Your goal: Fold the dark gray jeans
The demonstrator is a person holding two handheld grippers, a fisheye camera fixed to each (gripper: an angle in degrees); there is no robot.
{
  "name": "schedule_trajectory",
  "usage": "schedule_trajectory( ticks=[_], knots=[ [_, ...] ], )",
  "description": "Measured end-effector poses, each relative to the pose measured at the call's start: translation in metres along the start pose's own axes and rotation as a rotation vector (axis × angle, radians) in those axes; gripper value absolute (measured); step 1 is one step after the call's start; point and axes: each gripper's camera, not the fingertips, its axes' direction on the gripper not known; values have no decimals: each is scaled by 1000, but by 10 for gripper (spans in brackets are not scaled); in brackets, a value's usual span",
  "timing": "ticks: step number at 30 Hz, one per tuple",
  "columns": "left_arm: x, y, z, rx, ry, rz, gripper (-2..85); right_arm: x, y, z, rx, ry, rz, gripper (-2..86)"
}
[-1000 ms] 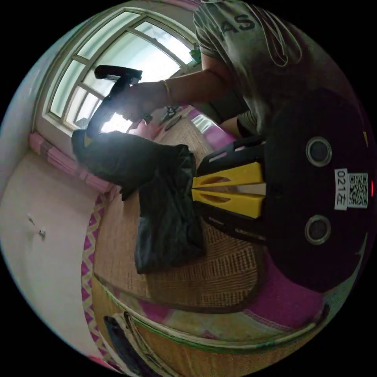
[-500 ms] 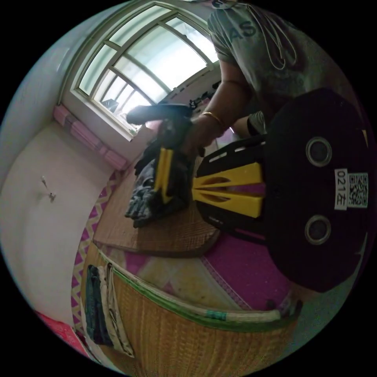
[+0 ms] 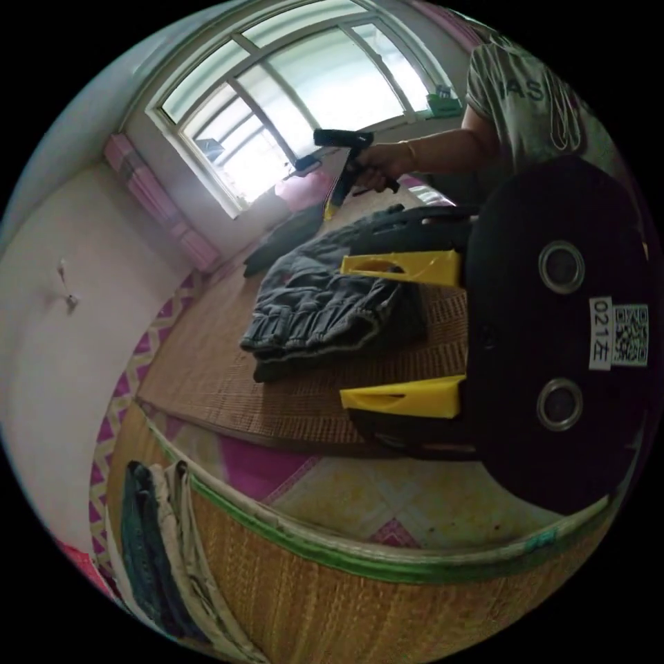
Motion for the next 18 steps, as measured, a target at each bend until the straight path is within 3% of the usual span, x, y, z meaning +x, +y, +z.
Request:
schedule_trajectory(
  ticks=[2, 8, 14, 18],
  knots=[
    [-10, -15, 10, -69, 55, -14, 196, 66, -5, 42, -120, -200, 93, 148],
    [-30, -46, 5, -107, 91, -63, 145, 128, -10, 95, -150, -453, 162, 117],
    [-43, -67, -20, -66, 99, -62, 75, 148, -18, 111, -171, -514, 172, 66],
    [-38, -79, -70, 48, 171, -40, 61, 97, -48, 72, -119, -471, 8, 59]
  ],
)
